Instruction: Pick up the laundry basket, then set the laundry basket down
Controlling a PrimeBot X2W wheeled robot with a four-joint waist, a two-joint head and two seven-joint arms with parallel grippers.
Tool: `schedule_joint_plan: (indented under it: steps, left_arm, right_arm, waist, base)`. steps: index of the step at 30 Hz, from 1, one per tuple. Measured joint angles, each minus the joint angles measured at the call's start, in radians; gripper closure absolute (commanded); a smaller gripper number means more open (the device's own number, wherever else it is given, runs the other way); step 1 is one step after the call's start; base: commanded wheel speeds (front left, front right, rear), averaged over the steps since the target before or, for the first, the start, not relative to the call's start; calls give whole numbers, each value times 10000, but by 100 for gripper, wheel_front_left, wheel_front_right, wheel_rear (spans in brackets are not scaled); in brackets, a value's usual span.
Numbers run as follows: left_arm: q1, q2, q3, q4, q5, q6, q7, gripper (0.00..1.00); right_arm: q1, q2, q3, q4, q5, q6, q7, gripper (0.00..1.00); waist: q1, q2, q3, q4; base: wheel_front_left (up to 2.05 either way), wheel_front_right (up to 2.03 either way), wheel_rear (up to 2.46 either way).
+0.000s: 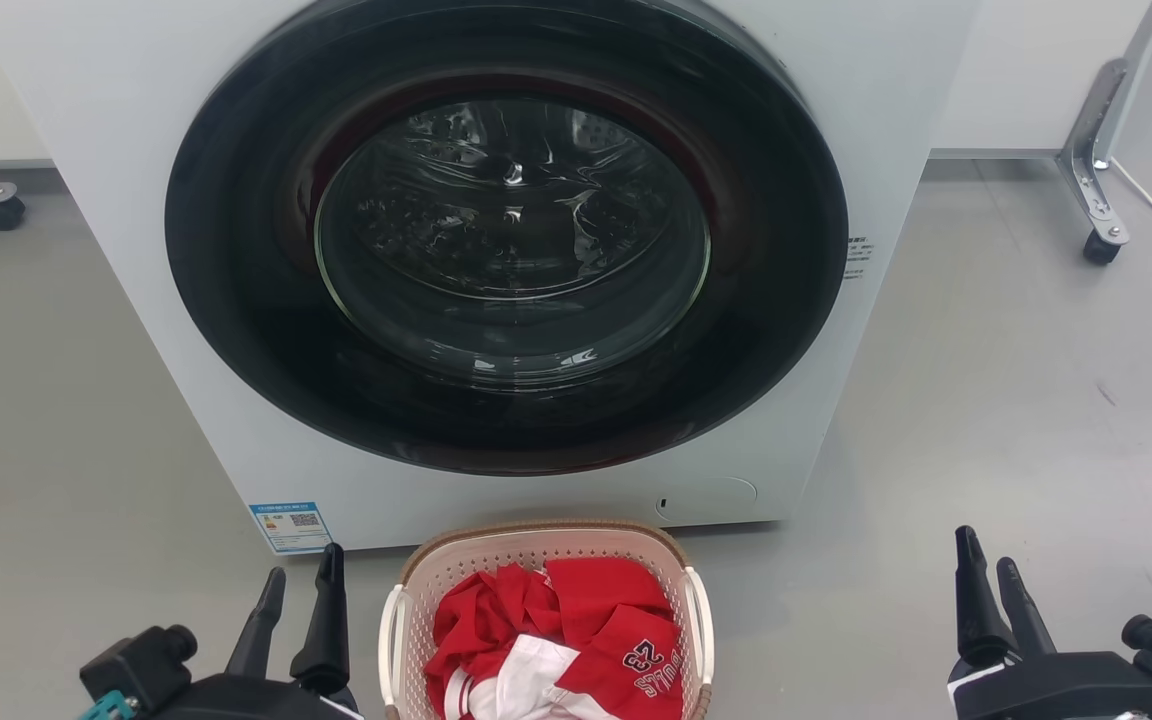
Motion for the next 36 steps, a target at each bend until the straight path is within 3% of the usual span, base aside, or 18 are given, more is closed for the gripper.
schedule_joint_plan:
  steps: [36]
  left_arm:
    - [526, 33, -662, -871, 6460, 878, -1390, 0]
  right_arm:
    - [455, -88, 997, -1331, -5965, -880, -1358, 0]
  waist:
    - [1, 0, 10, 21]
  base:
    - [0, 0, 0]
